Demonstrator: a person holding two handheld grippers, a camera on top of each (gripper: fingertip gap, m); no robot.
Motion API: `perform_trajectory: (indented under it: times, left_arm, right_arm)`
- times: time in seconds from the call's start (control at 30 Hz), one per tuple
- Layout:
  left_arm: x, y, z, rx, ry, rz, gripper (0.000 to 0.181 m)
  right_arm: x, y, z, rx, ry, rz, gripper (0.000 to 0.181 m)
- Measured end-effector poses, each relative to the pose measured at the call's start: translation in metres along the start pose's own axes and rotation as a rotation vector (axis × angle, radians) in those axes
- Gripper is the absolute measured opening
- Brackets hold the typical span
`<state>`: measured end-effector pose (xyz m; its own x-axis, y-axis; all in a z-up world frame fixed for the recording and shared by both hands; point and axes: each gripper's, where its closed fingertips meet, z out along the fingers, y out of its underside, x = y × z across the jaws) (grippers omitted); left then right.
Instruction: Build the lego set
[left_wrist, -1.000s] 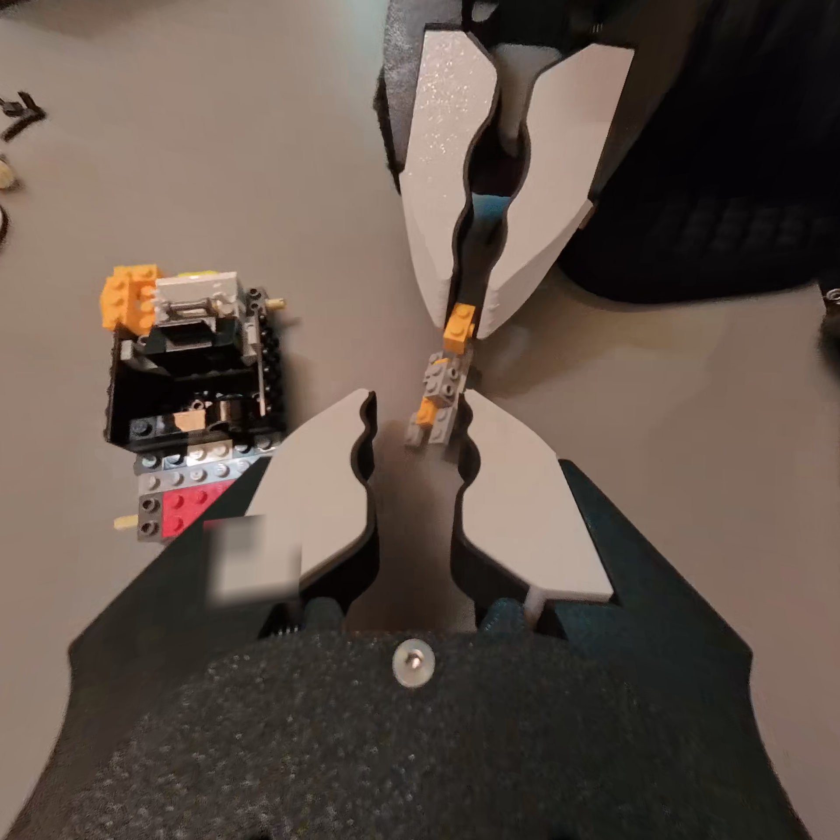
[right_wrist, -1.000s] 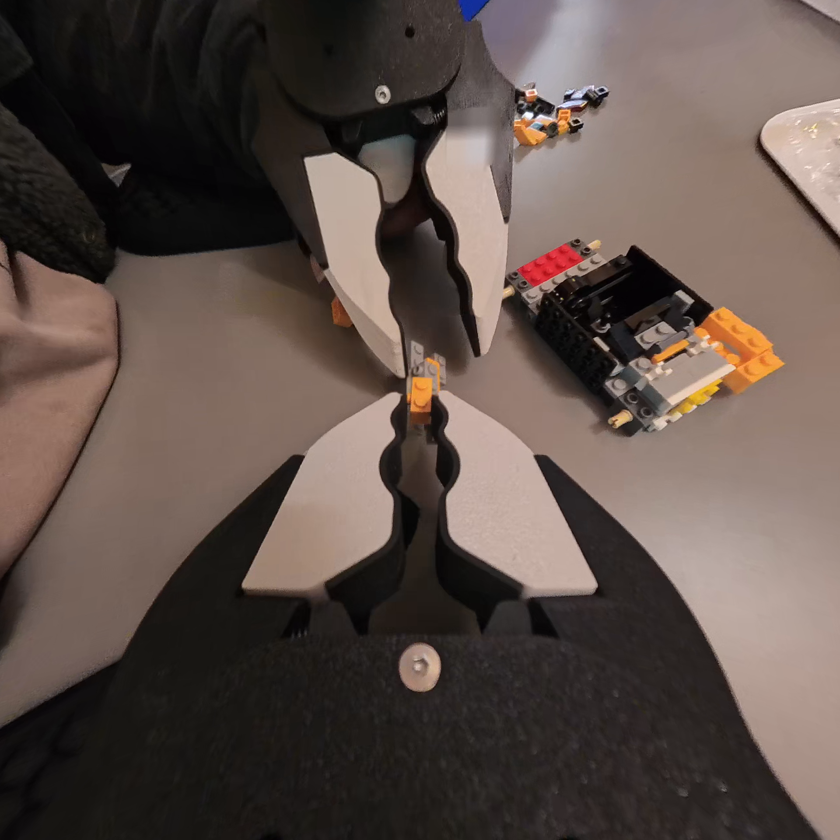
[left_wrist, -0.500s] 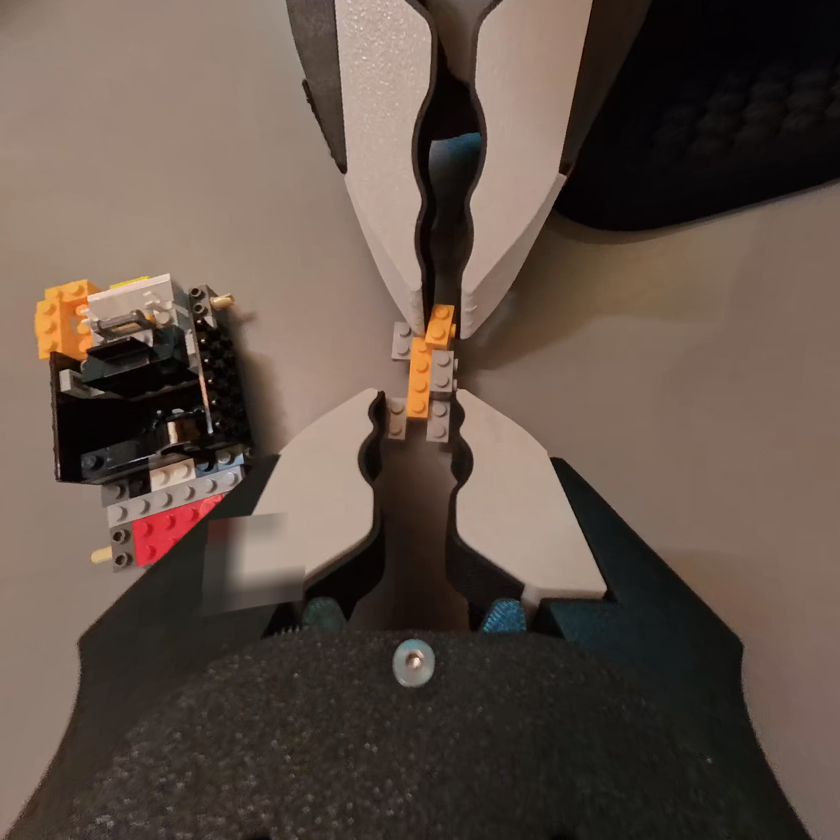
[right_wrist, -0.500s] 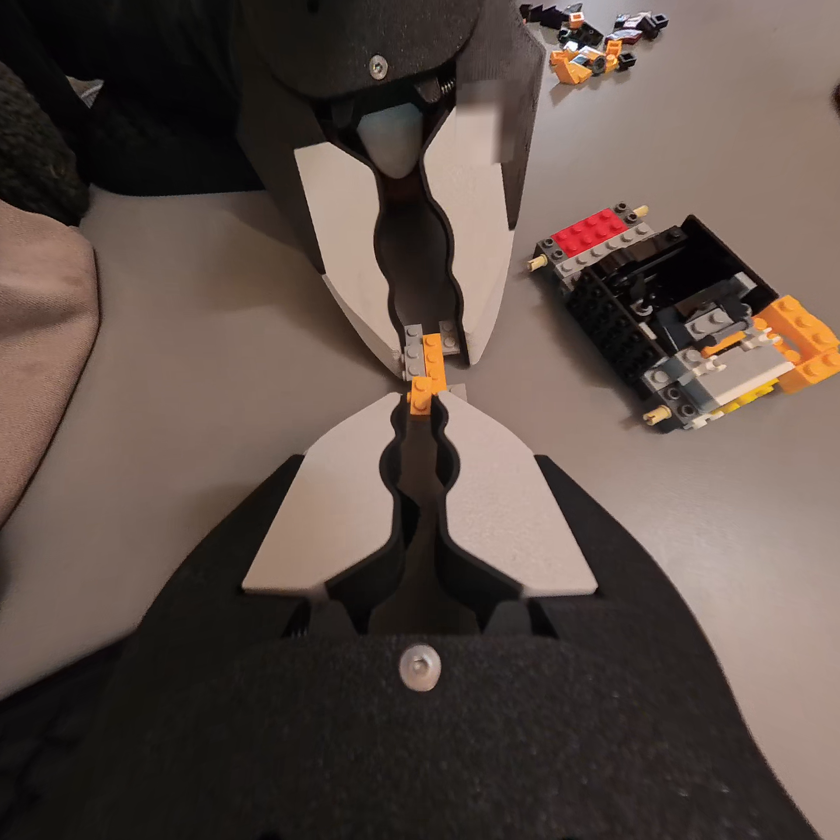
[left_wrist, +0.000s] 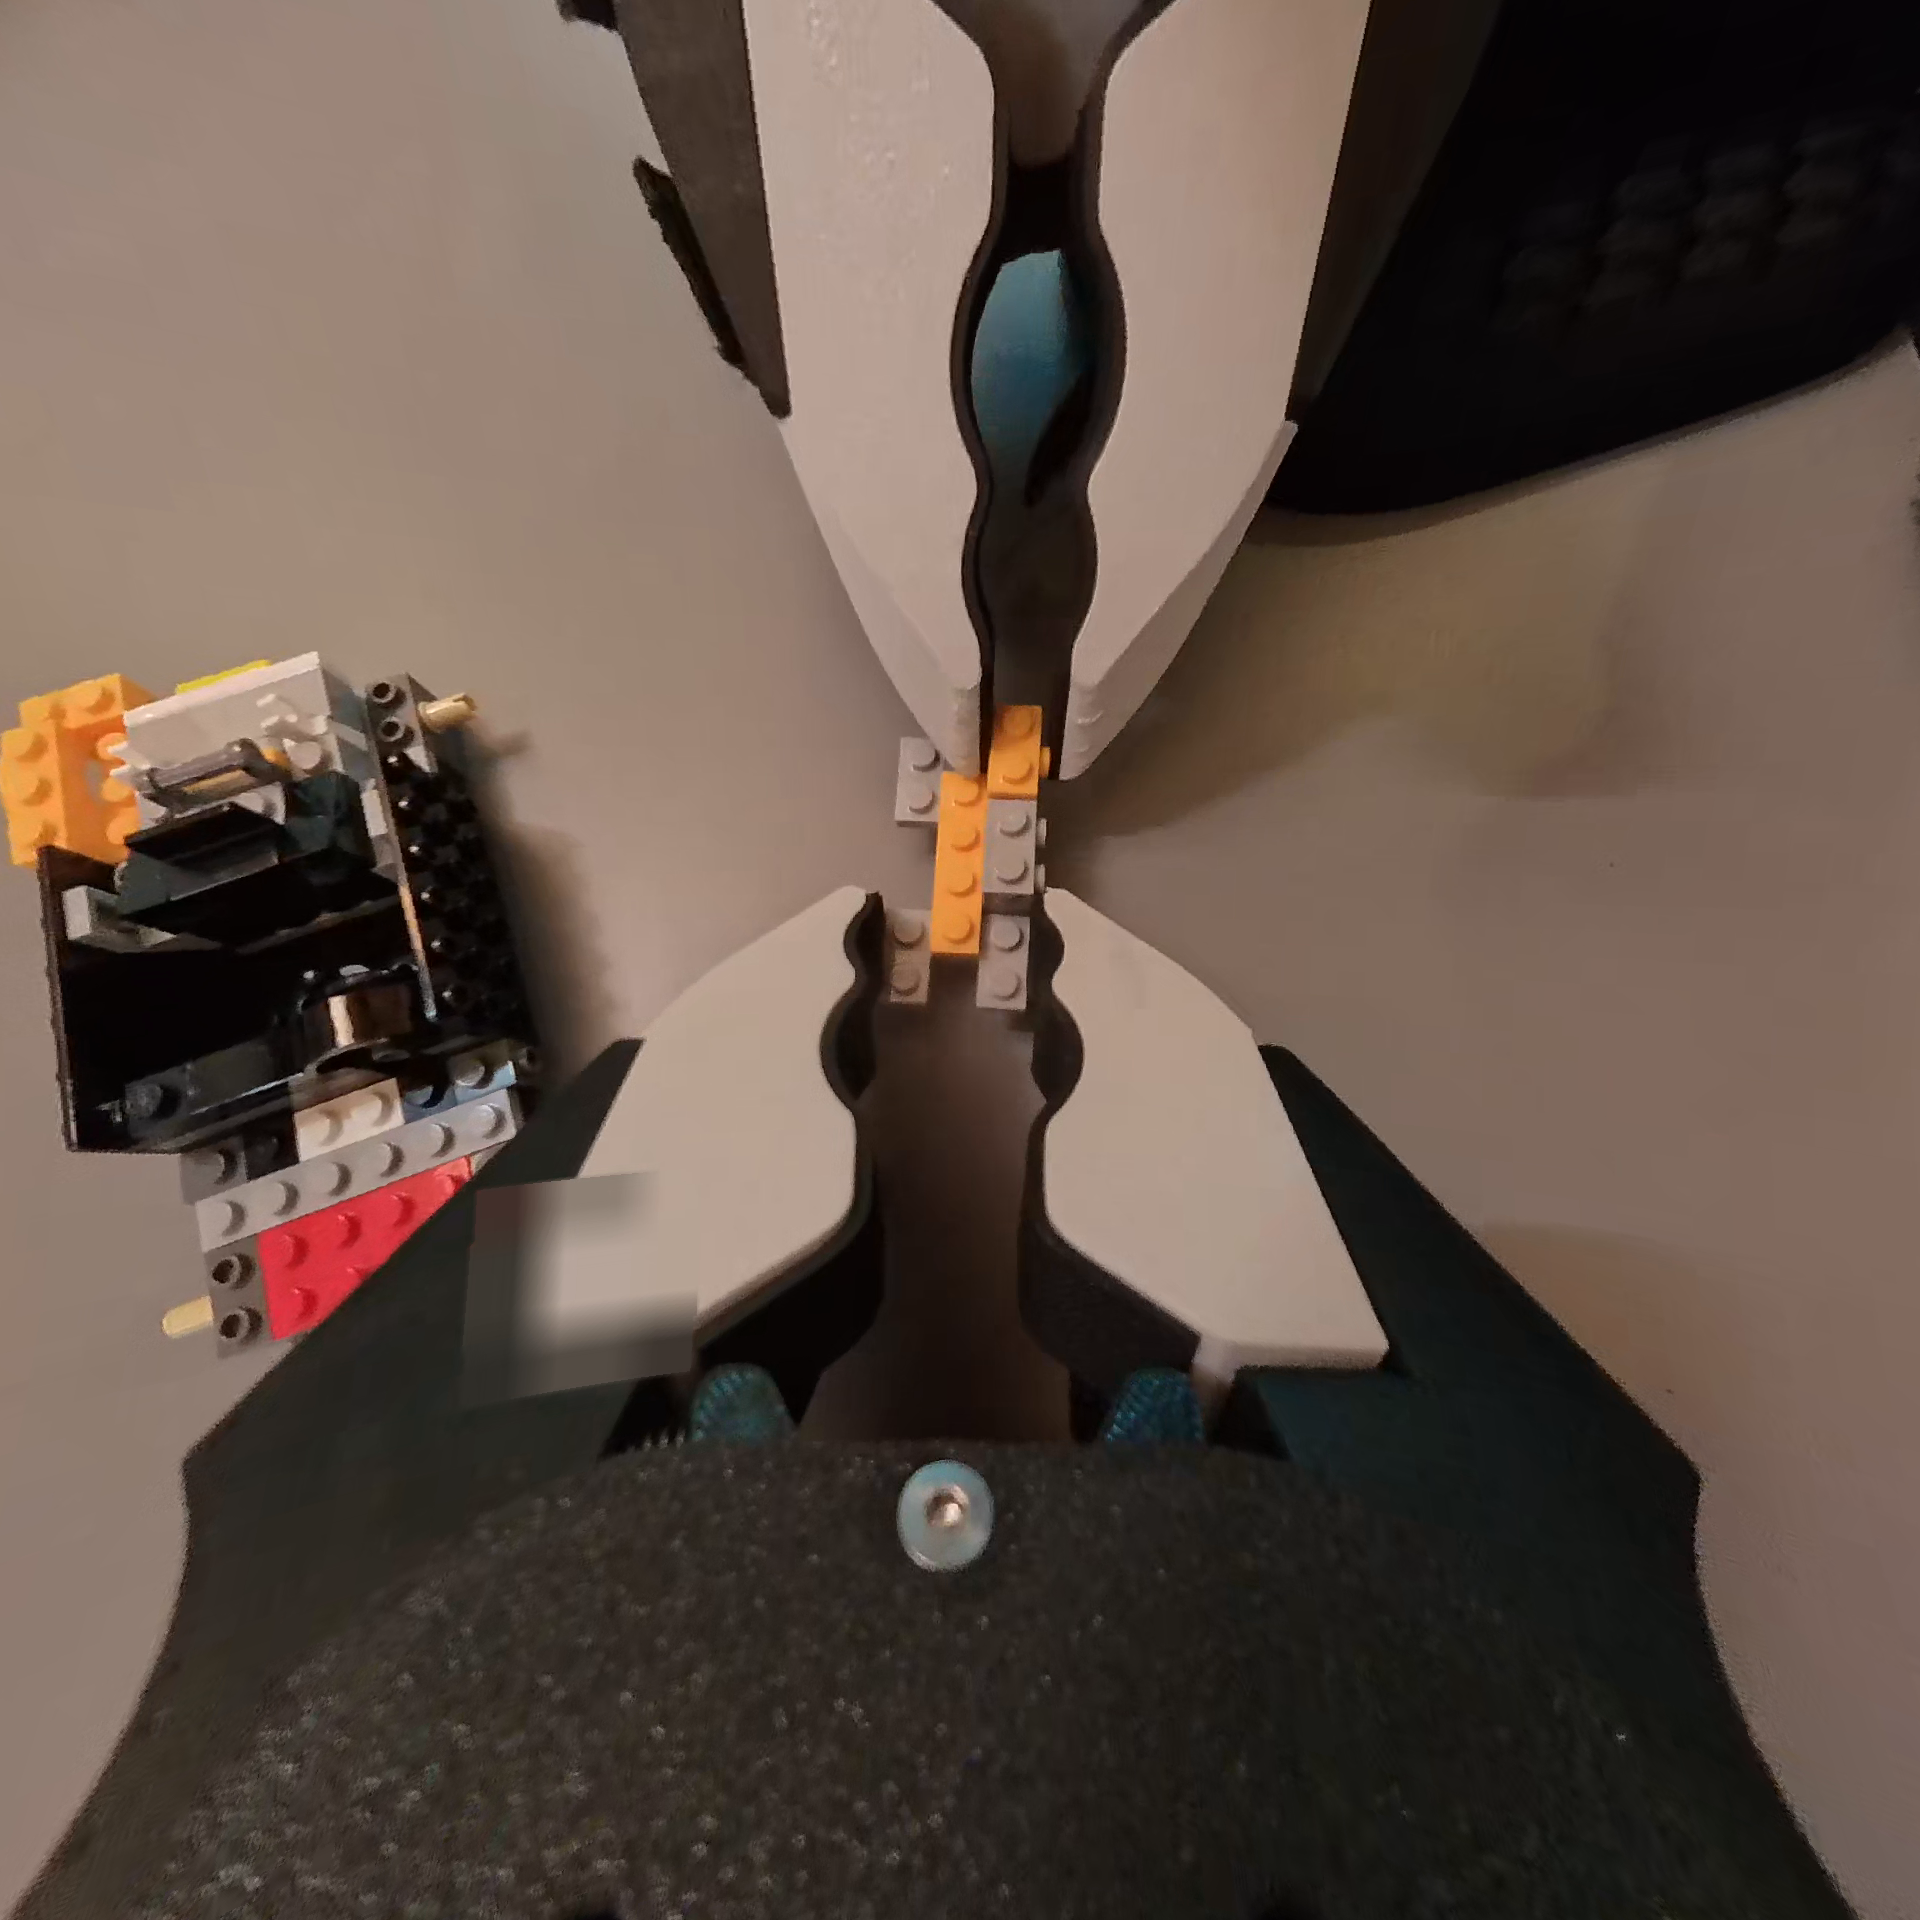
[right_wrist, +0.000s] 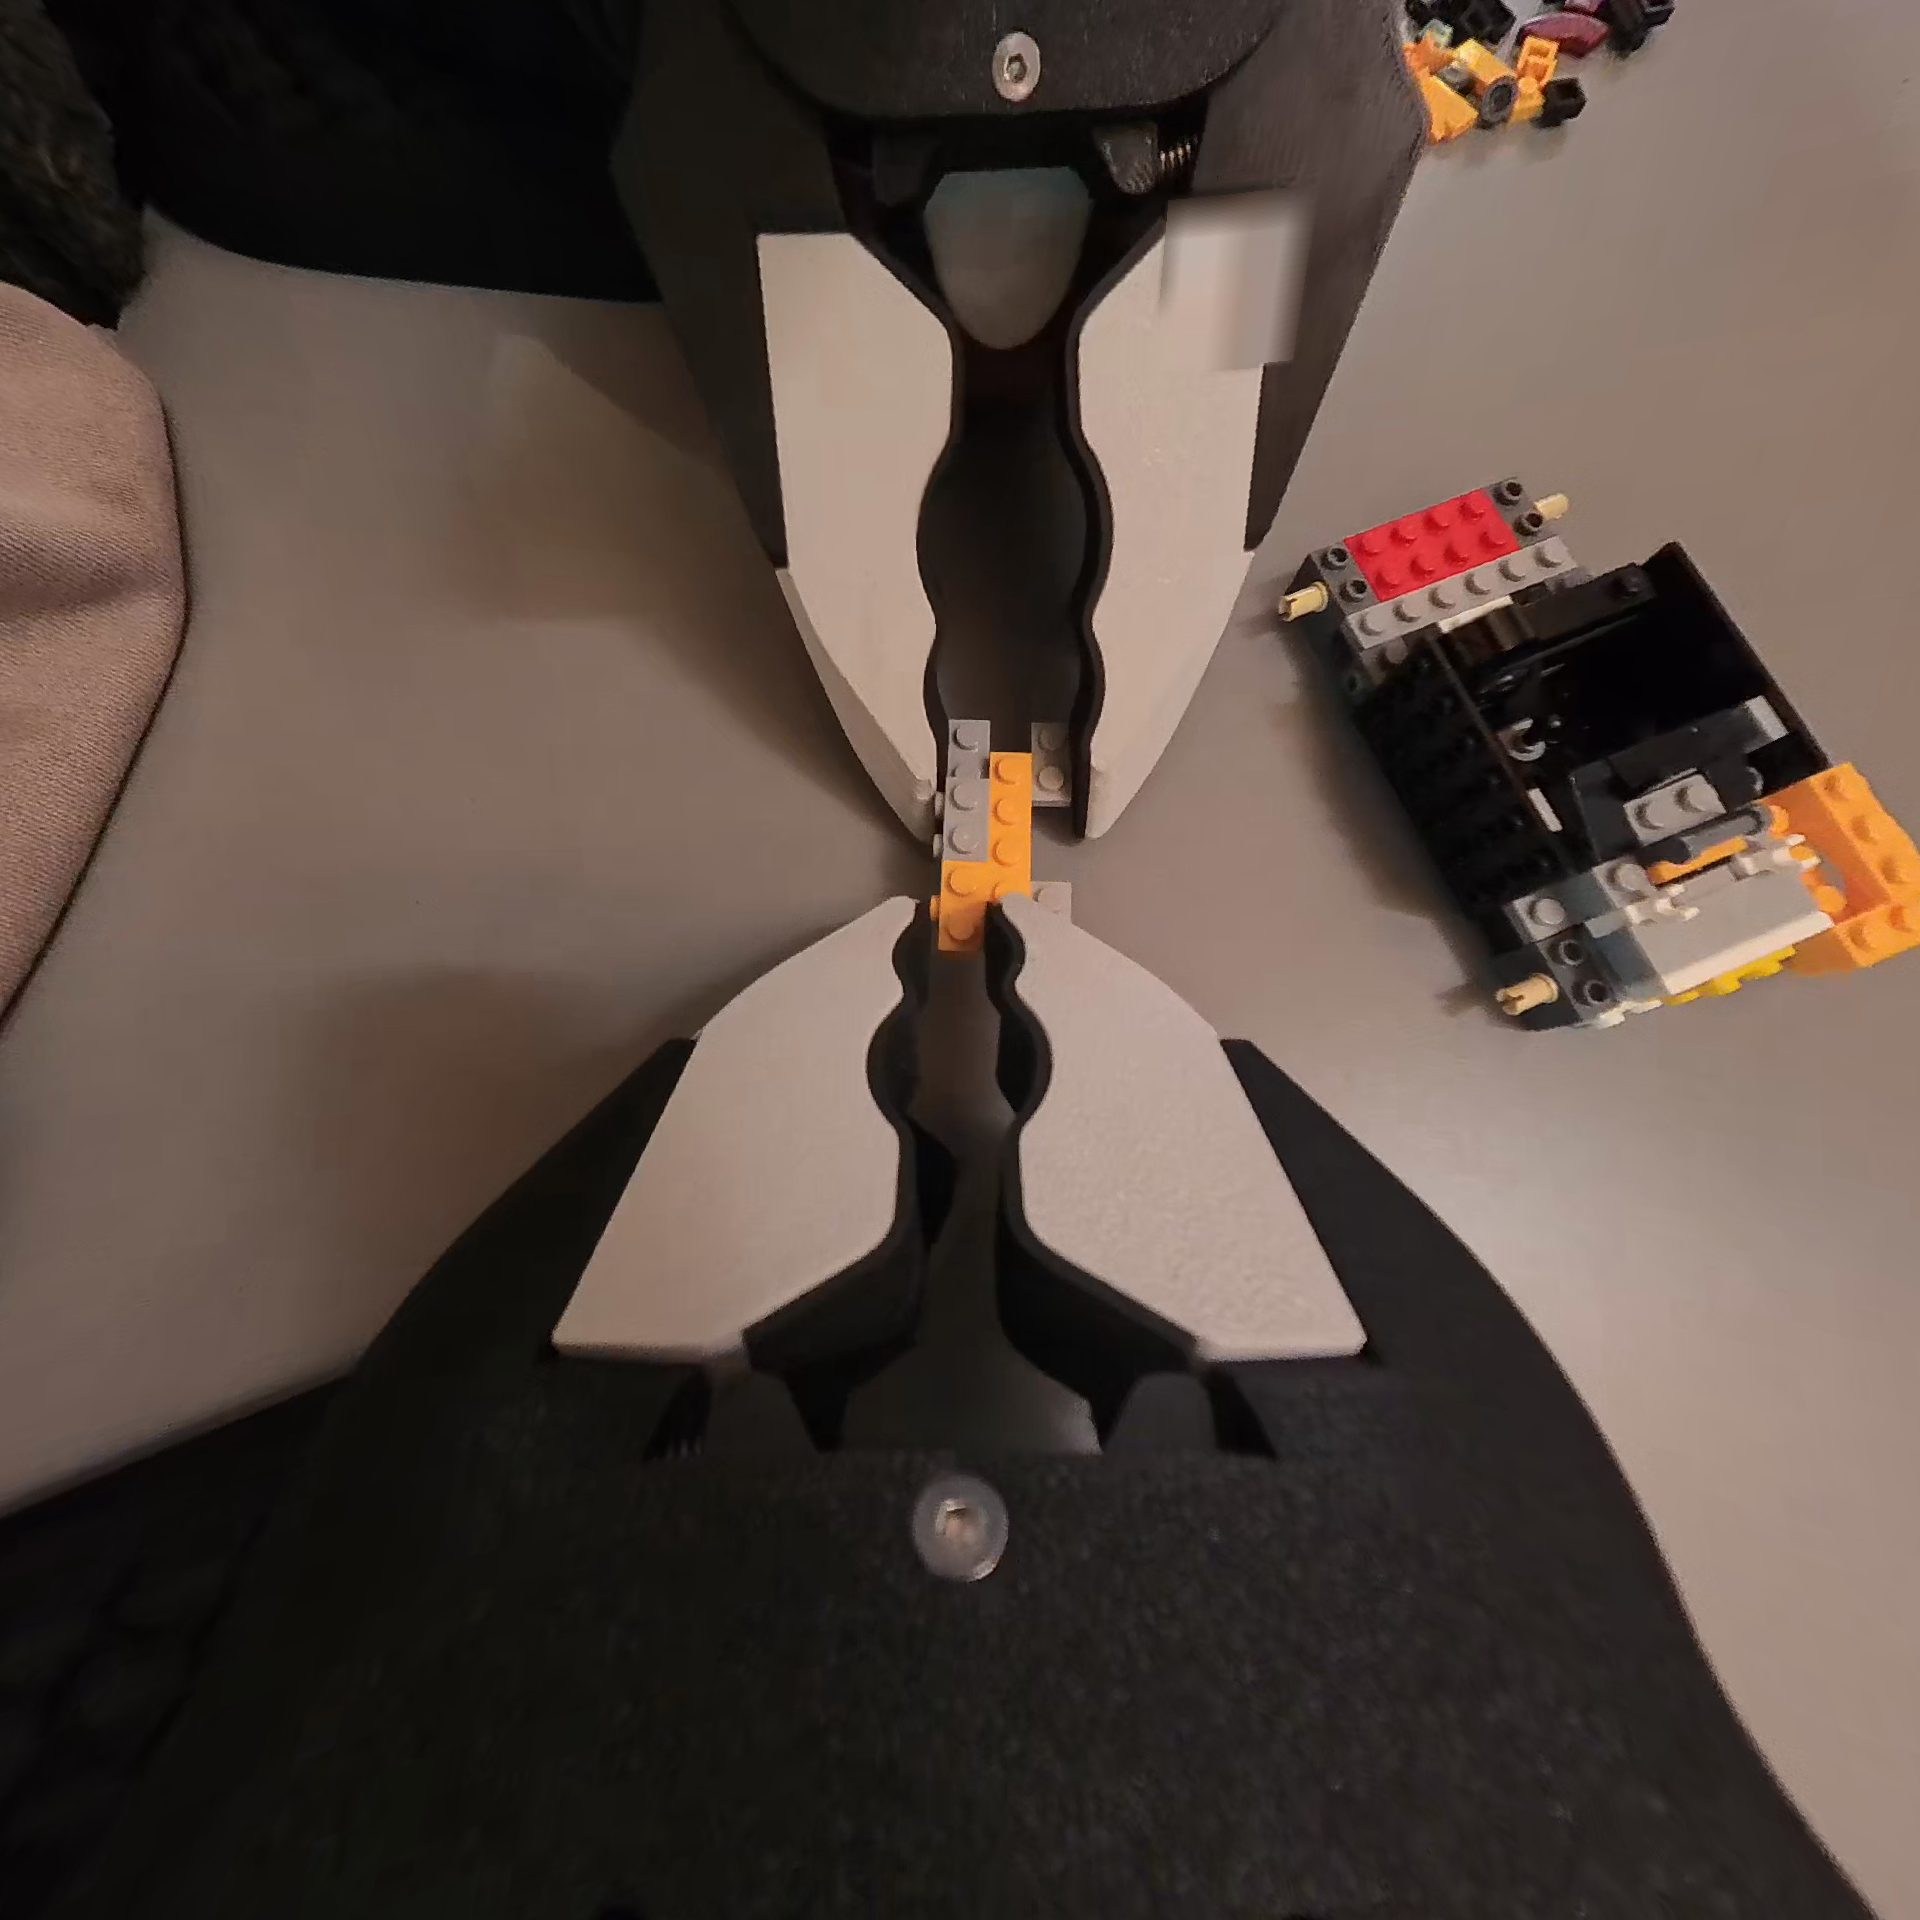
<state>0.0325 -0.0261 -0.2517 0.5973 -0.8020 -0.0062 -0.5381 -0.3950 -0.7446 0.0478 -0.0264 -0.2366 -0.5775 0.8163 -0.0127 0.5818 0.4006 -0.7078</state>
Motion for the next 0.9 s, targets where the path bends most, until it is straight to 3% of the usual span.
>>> perform_trajectory:
  times: [0.57, 0.7, 0.9]
  left_arm:
    - [0.001, 0.0, -0.002, 0.011, 0.022, -0.032, 0.026]
    - [0.0, -0.004, -0.007, 0.048, 0.077, -0.154, 0.026]
    - [-0.002, -0.012, -0.02, 0.095, 0.177, -0.343, 0.026]
  right_arm:
    - [0.002, -0.004, -0.005, -0.014, 0.031, -0.026, 0.018]
    - [0.007, -0.016, -0.018, 0.037, 0.127, -0.091, 0.026]
    - [0.008, -0.018, -0.015, -0.08, 0.329, -0.348, 0.036]
